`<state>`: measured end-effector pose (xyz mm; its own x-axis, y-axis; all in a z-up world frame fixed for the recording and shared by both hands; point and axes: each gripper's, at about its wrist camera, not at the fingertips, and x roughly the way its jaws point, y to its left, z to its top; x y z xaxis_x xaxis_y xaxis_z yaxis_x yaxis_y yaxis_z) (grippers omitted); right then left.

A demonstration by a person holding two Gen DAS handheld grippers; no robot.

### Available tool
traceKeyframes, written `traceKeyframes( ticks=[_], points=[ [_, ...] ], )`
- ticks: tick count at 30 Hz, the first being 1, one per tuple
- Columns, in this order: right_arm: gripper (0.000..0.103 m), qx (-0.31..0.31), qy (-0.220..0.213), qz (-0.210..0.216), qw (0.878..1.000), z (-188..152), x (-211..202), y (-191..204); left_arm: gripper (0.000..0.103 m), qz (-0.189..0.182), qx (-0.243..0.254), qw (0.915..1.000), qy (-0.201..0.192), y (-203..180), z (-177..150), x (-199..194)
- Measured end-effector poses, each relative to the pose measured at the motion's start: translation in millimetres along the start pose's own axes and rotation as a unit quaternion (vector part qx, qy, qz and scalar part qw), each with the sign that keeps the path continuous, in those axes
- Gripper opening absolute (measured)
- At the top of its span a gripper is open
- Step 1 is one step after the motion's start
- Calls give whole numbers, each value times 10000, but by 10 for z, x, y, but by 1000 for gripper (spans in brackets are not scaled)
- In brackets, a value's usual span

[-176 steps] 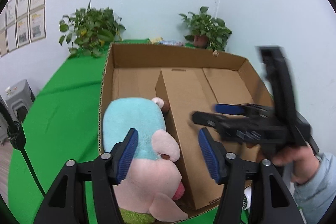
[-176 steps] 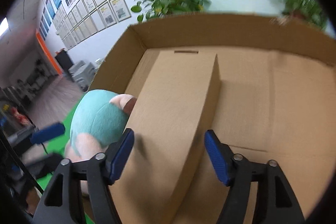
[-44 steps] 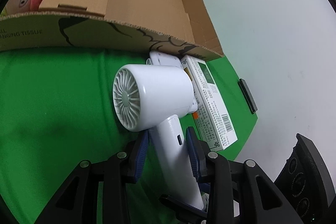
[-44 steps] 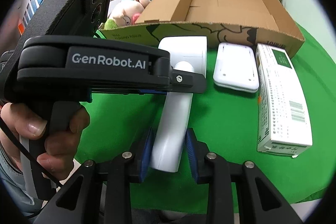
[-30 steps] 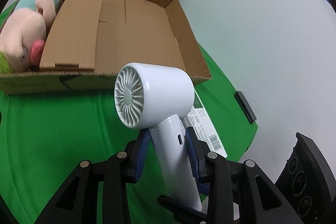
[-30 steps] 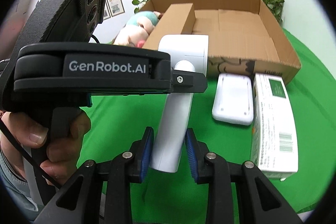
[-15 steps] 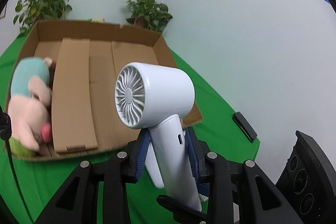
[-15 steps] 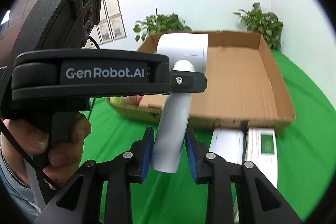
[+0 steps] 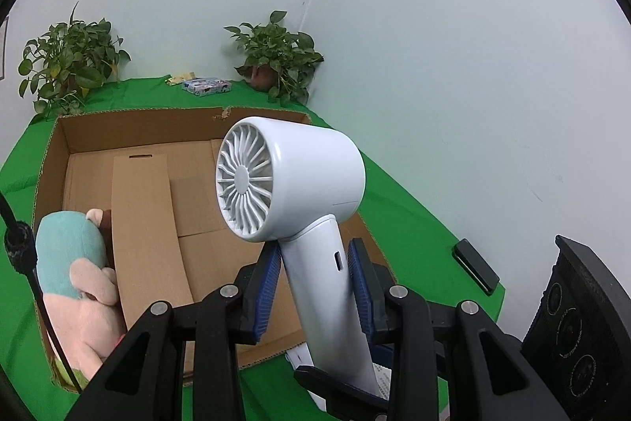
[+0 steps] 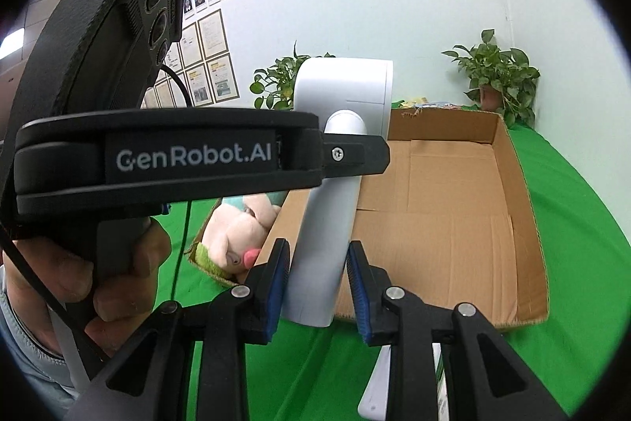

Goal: Organize objects
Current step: 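Lift the hair dryer and carry it toward the cardboard tray, then lower the hair dryer upright into the tray beside the long box and release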

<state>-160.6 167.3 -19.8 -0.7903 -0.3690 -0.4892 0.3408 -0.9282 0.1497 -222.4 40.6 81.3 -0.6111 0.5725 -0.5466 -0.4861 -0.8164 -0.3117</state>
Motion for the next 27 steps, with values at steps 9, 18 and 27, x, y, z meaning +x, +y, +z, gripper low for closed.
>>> traceKeyframes(
  ticks=[9,18,27],
  points=[
    [28,267,296,245,9989,40,327,-121,30,31,-41,9997,244,281,63,370],
    [28,512,631,232,9964,-94,619,-260,30,17,-303,9978,581,685,-34,947],
    [26,731,1104,244,9909,-296,1037,-364,30,245,-517,9936,973,1088,-204,1503]
  ],
)
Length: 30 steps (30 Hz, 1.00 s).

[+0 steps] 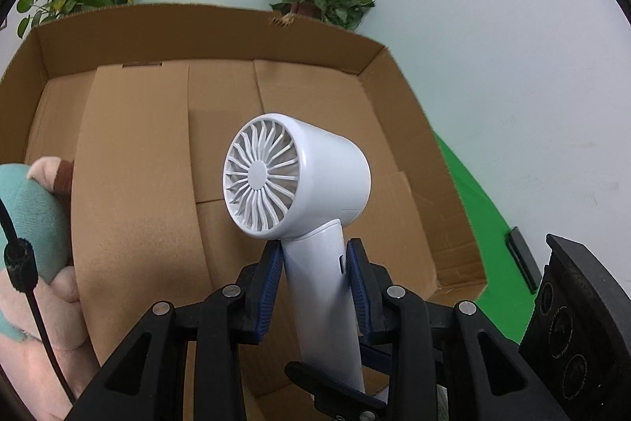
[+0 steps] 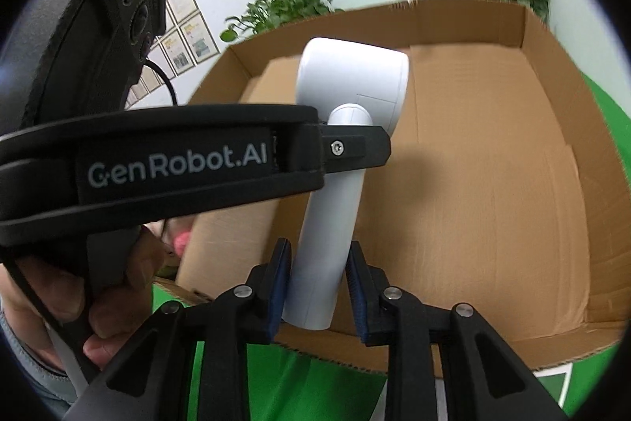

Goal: Organize objects
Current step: 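Lower the hair dryer upright into the tray beside the long box and release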

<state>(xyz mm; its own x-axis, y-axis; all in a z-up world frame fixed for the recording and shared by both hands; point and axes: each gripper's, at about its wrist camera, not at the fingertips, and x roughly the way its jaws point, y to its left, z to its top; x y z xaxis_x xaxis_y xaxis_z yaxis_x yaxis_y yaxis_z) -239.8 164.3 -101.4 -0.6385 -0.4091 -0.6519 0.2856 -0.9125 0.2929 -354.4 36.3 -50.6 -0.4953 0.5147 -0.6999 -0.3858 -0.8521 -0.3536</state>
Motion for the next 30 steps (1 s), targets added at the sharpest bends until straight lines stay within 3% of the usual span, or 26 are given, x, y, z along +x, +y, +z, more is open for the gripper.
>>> traceKeyframes(
  ticks=[11,25,30],
  points=[
    [24,87,306,-151,9994,-139,176,-19,32,294,-21,9991,298,147,-34,247],
    [25,127,223,-201,9995,-292,11,65,32,300,-36,9990,314,162,-112,29],
    [28,317,192,-156,9992,-353,-53,-47,33,383,8,9992,108,209,-108,-168]
  ],
)
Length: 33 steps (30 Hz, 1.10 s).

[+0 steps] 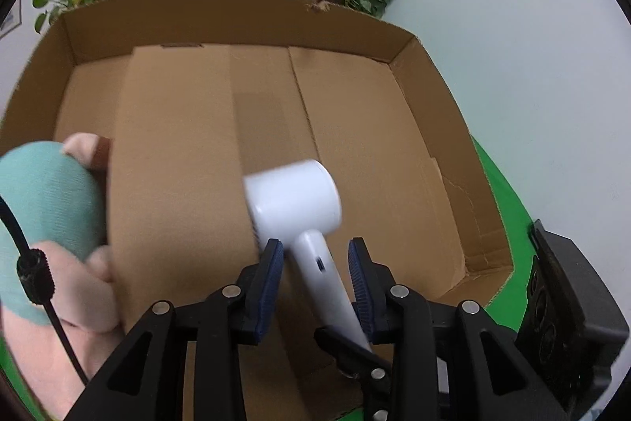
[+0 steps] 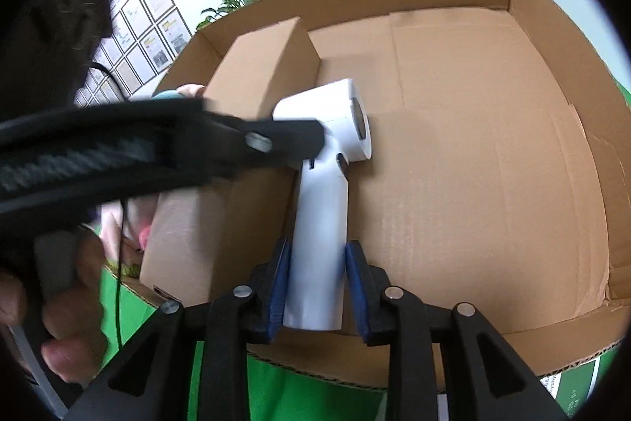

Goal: Organize objects
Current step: 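Lower the hair dryer upright into the tray beside the long box and release, then withdraw both grippers up and out of the tray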

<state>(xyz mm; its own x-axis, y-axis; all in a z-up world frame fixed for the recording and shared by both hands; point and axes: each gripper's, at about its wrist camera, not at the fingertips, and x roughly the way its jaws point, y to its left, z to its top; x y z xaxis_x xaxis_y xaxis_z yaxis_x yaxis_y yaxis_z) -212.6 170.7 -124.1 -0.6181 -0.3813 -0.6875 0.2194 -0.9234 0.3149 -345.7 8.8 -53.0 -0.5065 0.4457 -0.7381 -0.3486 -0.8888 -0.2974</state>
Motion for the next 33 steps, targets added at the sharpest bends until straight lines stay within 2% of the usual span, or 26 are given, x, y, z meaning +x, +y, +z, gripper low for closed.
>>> traceKeyframes(
  ticks=[2,4,6,10,11,13,19,22,27,29,30,31,33],
  points=[
    [28,16,85,-24,10000,-33,15,-12,40,-185,-56,9998,-92,50,-10,-100],
    [28,-3,147,-46,9999,-63,36,-11,45,39,40,9997,-240,60,-56,-234],
    [28,-2,147,-35,9999,-102,30,-10,45,204,147,9991,-348,79,-116,-341],
    [26,-16,170,-94,9998,-162,8,-9,46,645,100,9973,-336,178,-239,-433],
    [26,5,182,-63,9998,7,102,-124,46,750,58,9968,-278,196,-261,-417],
    [26,41,234,-6,9997,141,89,-281,46,771,2,9964,-352,193,-296,-436],
    [25,133,412,175,9989,193,174,-235,46,717,-341,9960,-421,213,-373,-486],
    [26,45,441,152,9989,245,254,-221,46,690,-394,9960,-418,217,-381,-479],
    [27,-17,378,38,9993,225,164,-174,46,594,-383,9969,-332,185,-377,-459],
    [44,-179,171,-203,9995,211,63,-125,46,588,-353,9973,-281,164,-378,-456],
    [72,-326,7,-358,9988,202,-28,-96,46,632,-308,9972,-266,137,-392,-465],
    [89,-430,-147,-473,9978,173,-126,-79,46,660,-281,9970,-284,117,-405,-475],
    [90,-644,-477,-762,9939,134,-334,-39,46,708,-171,9962,-472,32,-464,-563]
  ],
)
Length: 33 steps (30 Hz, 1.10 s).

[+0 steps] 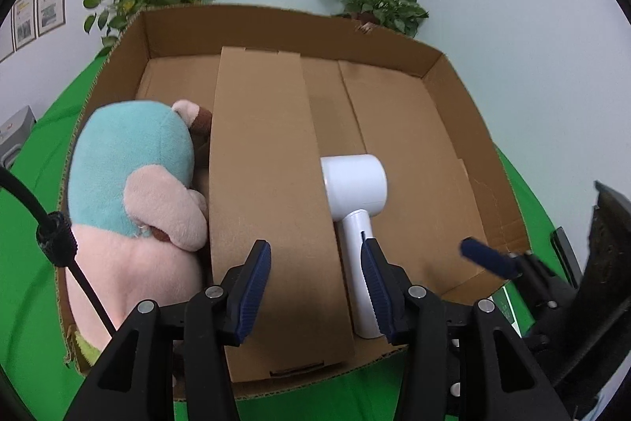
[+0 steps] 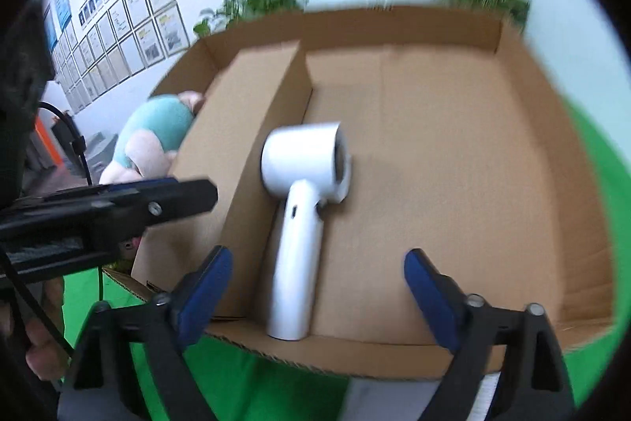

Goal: Organize objects
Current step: 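Withdraw both grippers up and out of the tray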

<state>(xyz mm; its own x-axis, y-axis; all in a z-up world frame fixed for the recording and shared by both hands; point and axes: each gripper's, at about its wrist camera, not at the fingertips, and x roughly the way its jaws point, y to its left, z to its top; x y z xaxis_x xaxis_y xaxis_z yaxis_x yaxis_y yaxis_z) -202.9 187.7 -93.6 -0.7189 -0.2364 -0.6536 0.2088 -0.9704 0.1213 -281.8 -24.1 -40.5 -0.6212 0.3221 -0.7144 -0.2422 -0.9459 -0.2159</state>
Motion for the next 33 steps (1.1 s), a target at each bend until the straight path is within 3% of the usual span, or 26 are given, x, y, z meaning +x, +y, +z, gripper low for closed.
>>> traceKeyframes(
  ticks=[2,3,5,10,21,33],
  points=[
    [95,-129,-147,-200,9996,-19,-130,16,47,123,166,9994,-283,-83,-56,-151],
    [101,-149,-231,-235,9993,-44,-211,15,53,238,307,9978,-541,-161,-107,-284],
    [103,-139,-386,-243,9989,-70,-333,21,74,429,443,9934,-966,-270,-200,-506],
    [103,-144,-634,-334,9973,-97,-641,-5,99,696,450,9837,-1594,-445,-422,-929],
    [103,84,-847,-185,9962,-360,-1063,-91,99,1003,377,9788,-1744,-671,-851,-1396],
    [103,66,-985,-213,9949,-527,-1277,-101,99,993,443,9784,-1756,-1009,-985,-1607]
  ],
)
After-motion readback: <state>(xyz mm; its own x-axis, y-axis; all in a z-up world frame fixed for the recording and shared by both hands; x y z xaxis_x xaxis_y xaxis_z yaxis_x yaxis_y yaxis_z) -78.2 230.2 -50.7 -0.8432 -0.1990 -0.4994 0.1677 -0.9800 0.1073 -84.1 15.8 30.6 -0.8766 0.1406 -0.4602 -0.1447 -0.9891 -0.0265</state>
